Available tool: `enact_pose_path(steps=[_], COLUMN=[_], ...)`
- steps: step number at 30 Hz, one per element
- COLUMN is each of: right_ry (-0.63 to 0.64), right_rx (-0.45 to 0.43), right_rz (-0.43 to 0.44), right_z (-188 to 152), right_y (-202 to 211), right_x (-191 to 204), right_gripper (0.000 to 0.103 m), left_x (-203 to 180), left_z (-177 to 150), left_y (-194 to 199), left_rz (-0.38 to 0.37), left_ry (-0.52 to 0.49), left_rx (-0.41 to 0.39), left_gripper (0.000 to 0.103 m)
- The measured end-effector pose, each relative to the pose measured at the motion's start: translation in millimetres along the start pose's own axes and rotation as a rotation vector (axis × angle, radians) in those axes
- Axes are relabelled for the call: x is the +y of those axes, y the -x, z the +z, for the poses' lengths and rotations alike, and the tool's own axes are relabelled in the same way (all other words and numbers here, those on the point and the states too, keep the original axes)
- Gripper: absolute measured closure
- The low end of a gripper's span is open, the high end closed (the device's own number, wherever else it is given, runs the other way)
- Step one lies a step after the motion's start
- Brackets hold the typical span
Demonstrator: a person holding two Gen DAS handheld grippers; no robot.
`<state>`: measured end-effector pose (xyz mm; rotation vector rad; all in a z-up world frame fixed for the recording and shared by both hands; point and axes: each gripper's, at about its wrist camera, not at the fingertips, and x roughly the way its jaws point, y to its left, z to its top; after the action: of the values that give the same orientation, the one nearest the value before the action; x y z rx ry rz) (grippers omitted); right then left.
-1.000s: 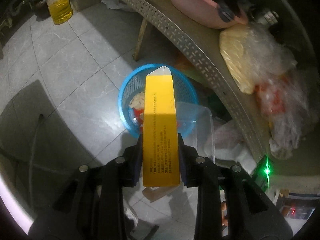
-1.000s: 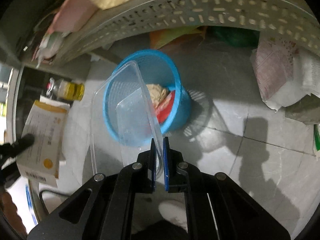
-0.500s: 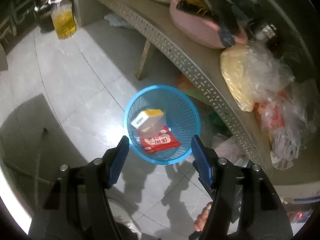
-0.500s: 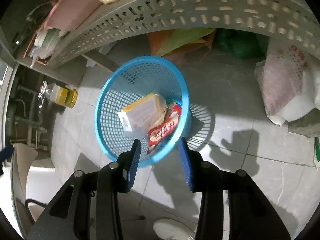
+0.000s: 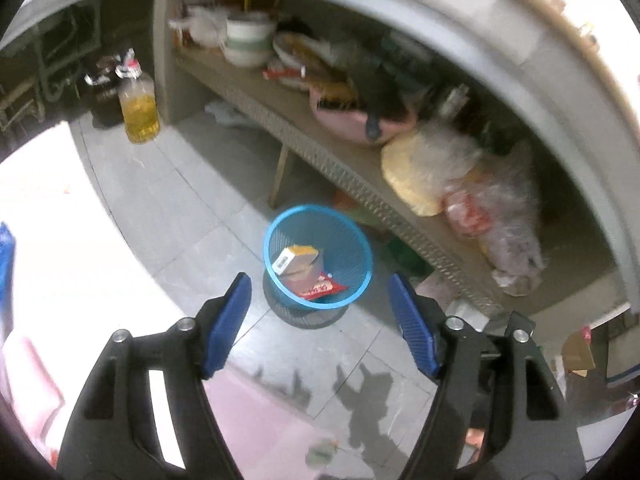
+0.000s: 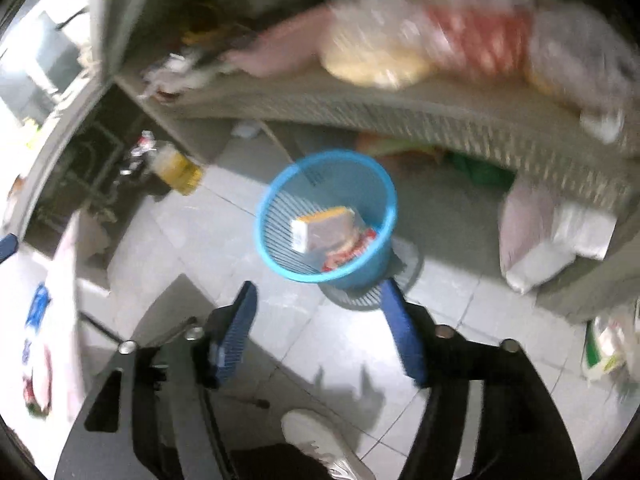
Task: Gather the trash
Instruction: 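Open both tools over the wastebasket to drop the items, then move both tools back toward the table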
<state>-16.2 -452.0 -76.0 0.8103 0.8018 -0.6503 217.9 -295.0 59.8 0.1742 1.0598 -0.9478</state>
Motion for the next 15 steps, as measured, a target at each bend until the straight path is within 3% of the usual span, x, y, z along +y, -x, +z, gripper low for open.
enact_pose_path(steps=[2, 8, 15], right_ry=[0.062, 0.217, 0.426], right_rx=[-0.046, -0.082, -0.048], right_rz=[0.036, 0.187, 0.372], right_z=[0, -1, -23], right_y=[28, 78, 109], right_x=[17, 70, 138], right_gripper=[0.029, 0.028, 0.028], left_x=[4, 29, 86], left_z=[-18, -83, -172], left_y=[37, 129, 209], left_rz=[-0.006, 0.007, 0.142], left_ry=[-0.004, -0.001, 0.097], left_rx=[-0.056, -0.183, -0.255], left_gripper=[0.032, 0.028, 0.025])
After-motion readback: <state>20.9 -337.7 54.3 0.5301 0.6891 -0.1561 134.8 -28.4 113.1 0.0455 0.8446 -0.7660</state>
